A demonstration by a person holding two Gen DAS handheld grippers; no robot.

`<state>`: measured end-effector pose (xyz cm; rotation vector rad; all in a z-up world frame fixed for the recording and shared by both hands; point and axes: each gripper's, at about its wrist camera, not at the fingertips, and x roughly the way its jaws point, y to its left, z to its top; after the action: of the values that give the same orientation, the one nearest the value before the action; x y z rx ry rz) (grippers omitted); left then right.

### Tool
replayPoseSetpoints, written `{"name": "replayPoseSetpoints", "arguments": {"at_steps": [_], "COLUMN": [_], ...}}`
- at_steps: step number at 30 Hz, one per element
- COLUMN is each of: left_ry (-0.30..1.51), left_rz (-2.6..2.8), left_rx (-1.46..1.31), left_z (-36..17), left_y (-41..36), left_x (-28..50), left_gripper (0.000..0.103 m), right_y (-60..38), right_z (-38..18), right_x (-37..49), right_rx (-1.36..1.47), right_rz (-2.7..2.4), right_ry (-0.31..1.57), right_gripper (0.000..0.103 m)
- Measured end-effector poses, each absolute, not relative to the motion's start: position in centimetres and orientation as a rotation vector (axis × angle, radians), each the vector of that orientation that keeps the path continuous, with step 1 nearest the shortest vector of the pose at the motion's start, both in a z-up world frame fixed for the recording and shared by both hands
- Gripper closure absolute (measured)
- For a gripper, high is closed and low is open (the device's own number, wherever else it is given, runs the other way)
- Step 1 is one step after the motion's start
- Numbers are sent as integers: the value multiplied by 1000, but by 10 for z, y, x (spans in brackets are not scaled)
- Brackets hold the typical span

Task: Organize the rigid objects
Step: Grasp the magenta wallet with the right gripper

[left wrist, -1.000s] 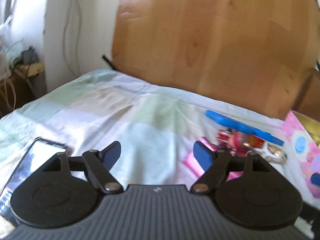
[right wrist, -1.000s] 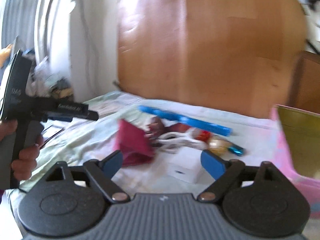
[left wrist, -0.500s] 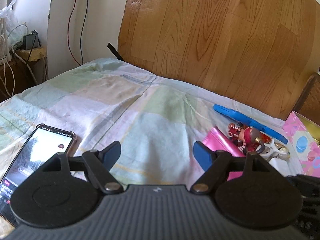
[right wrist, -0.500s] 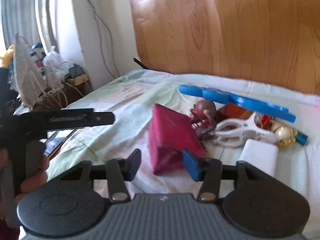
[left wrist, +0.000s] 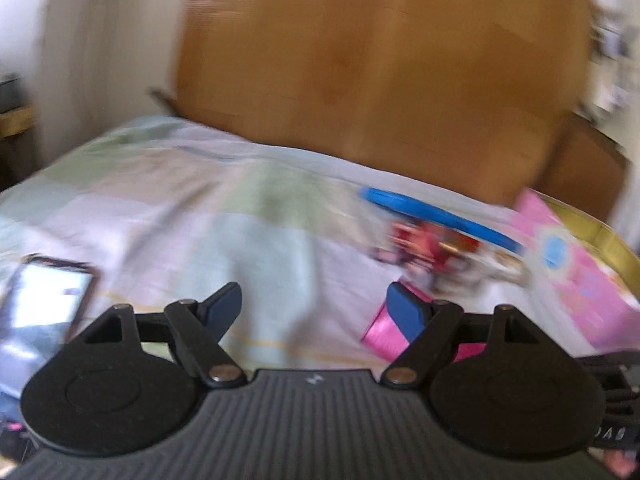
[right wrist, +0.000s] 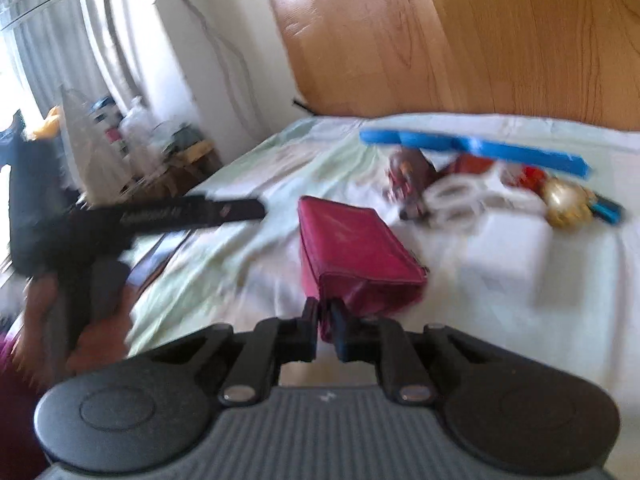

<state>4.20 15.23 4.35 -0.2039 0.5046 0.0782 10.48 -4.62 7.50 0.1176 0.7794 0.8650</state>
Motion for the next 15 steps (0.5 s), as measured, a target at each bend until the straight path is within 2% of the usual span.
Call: {"name": "replayPoseSetpoints", "arguments": {"at_steps": [8, 11, 13, 15], "left_ry": [501, 509, 519, 551], "left_rz": [-363, -462, -490, -492], "left_rx": [-104, -84, -73, -59], "left_z": [33, 32, 30, 27], "left_y": [98, 81, 72, 66], "left_x": [22, 19, 17, 22], "left_gripper": [22, 22, 23, 26], "right_y": [-153, -168, -170, -167], "right_z": [81, 82, 81, 79], "right_x": [59, 52, 50, 48], "right_rx": [90, 71, 76, 62], "right_rz": [801, 743, 749, 760], "right_ry": [763, 730, 719, 699], "right_gripper": [93, 87, 72, 70]}}
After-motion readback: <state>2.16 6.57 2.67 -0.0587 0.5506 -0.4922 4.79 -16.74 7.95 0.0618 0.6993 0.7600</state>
